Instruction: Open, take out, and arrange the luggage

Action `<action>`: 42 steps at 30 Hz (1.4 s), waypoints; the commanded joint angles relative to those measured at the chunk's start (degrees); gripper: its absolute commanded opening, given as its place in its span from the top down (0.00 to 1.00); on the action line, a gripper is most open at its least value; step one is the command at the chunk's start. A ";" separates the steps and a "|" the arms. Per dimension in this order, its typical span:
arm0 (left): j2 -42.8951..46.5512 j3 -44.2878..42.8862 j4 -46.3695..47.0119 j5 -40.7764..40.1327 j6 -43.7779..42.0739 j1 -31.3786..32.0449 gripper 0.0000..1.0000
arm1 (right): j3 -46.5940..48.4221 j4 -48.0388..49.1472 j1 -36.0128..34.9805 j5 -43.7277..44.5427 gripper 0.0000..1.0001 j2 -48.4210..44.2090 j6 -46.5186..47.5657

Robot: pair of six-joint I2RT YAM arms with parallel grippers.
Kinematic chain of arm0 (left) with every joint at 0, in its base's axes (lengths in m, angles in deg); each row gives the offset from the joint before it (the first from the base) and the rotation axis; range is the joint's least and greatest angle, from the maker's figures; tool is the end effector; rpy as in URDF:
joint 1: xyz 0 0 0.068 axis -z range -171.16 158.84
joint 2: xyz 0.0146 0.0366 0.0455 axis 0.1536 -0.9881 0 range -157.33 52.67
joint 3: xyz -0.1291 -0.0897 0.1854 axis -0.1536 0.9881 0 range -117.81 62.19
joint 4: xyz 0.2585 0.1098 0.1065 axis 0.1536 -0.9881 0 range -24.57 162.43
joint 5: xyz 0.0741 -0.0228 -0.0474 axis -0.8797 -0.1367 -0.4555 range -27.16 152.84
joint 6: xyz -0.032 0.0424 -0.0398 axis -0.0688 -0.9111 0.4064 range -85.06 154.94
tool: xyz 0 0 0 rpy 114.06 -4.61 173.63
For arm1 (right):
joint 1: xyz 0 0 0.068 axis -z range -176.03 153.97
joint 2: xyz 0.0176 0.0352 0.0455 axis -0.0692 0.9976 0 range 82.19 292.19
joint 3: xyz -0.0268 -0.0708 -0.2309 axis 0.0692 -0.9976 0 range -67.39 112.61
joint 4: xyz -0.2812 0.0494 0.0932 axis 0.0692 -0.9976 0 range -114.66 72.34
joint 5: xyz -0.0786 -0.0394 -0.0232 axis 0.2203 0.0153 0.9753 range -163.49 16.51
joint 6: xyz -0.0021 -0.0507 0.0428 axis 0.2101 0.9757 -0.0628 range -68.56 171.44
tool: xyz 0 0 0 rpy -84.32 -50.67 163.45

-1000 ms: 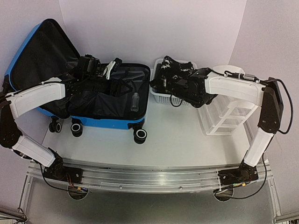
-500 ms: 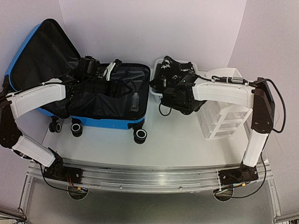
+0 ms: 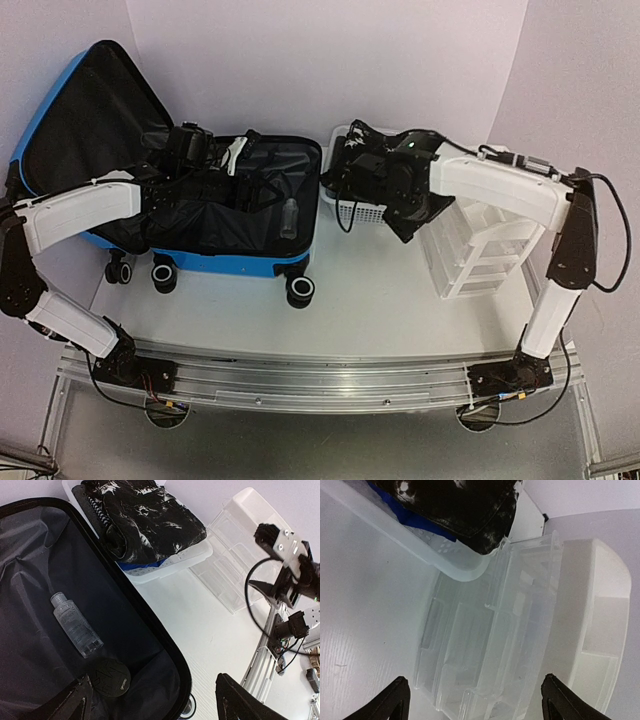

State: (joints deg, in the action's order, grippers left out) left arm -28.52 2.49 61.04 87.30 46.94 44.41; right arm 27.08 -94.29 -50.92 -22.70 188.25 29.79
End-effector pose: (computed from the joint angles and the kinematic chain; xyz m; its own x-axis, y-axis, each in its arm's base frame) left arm 0.2923 -0.2358 0.2287 -0.6007 0.1972 -0.7748 0.7029 0.5919 -0.3943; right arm 0.2520 0.2875 0.2315 -0.7200 -0.6185 -0.3147 -0.2556 0.6579 -0.7084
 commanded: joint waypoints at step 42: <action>4.72 2.87 2.74 1.38 -0.11 -0.26 0.17 | 7.04 0.16 16.39 -30.22 0.81 -1.75 -14.49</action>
State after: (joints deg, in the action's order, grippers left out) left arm -25.72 4.63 62.02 88.25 46.95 44.39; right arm 33.32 -94.39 -34.56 -44.48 189.44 19.84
